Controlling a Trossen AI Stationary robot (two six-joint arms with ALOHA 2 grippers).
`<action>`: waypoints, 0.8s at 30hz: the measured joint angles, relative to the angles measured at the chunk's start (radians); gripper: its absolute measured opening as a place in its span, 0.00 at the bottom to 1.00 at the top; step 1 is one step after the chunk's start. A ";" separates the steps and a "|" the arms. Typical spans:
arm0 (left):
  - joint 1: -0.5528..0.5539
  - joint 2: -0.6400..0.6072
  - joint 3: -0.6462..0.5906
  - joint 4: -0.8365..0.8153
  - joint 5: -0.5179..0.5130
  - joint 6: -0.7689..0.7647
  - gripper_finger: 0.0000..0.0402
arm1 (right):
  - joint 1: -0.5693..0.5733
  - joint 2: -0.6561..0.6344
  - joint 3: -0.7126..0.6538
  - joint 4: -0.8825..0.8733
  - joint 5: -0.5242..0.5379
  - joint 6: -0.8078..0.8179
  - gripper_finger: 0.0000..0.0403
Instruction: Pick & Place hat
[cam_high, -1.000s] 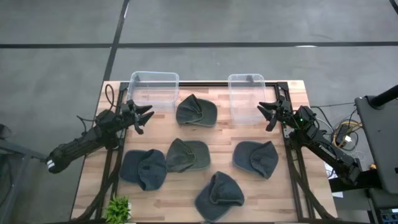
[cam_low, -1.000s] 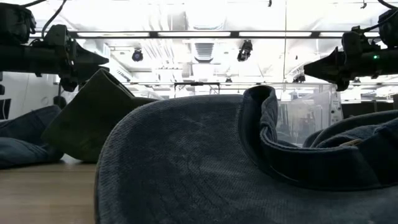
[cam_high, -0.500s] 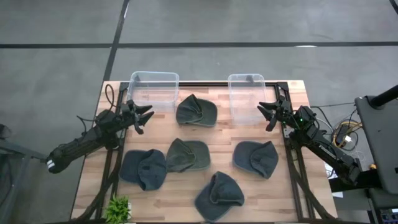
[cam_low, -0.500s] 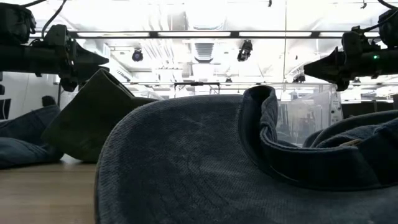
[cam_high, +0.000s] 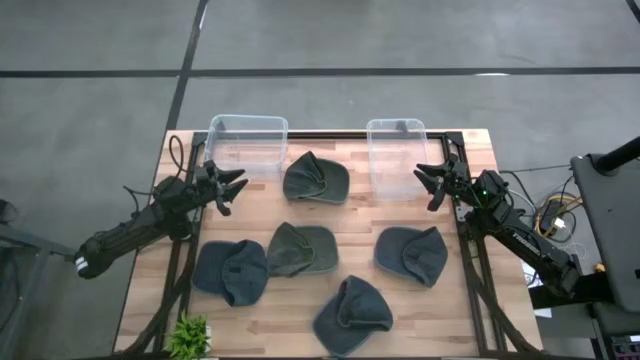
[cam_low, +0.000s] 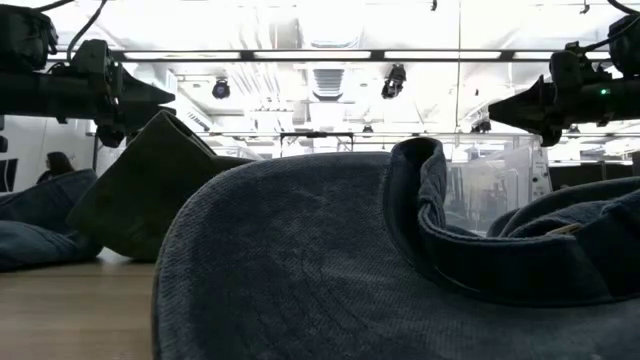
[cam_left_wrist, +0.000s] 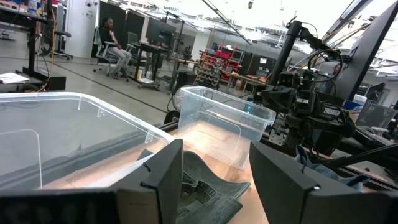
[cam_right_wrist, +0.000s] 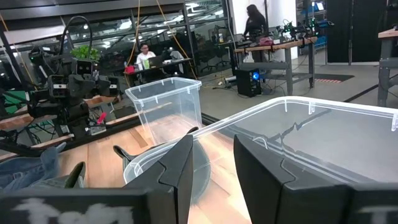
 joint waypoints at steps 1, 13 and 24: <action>0.000 0.000 0.000 0.000 0.000 0.000 0.44 | 0.000 0.000 0.000 0.000 0.000 0.000 0.28; 0.000 0.000 0.000 0.000 0.000 0.000 0.44 | 0.000 0.002 0.000 0.002 0.001 -0.018 0.28; 0.000 0.000 0.000 0.018 -0.002 -0.054 0.44 | 0.000 0.001 0.000 0.028 0.000 0.026 0.28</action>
